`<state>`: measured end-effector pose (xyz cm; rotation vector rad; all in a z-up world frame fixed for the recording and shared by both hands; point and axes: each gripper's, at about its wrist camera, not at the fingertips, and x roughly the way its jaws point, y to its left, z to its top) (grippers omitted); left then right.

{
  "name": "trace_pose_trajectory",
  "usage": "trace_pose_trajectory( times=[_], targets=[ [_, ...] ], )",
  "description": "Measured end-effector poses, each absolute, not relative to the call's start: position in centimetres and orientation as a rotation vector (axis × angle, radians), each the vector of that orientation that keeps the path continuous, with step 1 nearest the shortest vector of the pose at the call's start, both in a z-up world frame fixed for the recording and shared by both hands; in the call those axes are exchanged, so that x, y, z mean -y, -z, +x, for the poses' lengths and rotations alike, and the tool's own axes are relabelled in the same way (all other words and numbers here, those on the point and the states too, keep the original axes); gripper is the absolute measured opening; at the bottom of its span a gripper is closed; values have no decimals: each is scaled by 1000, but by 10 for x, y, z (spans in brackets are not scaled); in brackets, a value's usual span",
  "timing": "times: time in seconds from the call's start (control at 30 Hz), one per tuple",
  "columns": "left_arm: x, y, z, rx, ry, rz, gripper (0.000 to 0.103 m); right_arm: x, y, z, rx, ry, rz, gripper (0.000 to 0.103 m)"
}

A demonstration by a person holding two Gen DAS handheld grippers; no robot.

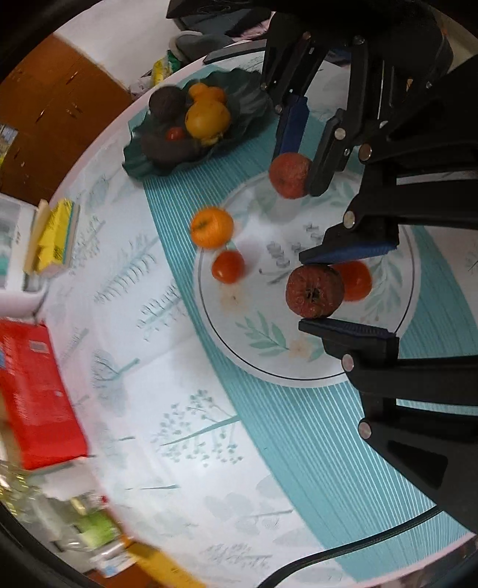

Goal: Organize fruits
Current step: 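Carry the lychee with left tool while right tool carries its lychee to the green plate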

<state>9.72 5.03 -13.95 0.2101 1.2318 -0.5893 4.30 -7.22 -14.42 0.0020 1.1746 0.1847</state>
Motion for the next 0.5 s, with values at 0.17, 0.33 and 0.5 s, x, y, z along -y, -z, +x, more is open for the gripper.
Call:
trace_pose_trajectory(
  times=[0.17, 0.33, 0.5],
  targets=[
    [-23, 111, 73, -1181, 638, 250, 27, 96, 122, 15, -1155, -141, 24, 29],
    [25, 90, 59, -1135, 710, 280, 27, 128, 97, -7, -1116, -76, 33, 29],
    [82, 70, 54, -1073, 768, 316, 27, 173, 74, -21, -1082, 27, 36, 29]
  ],
)
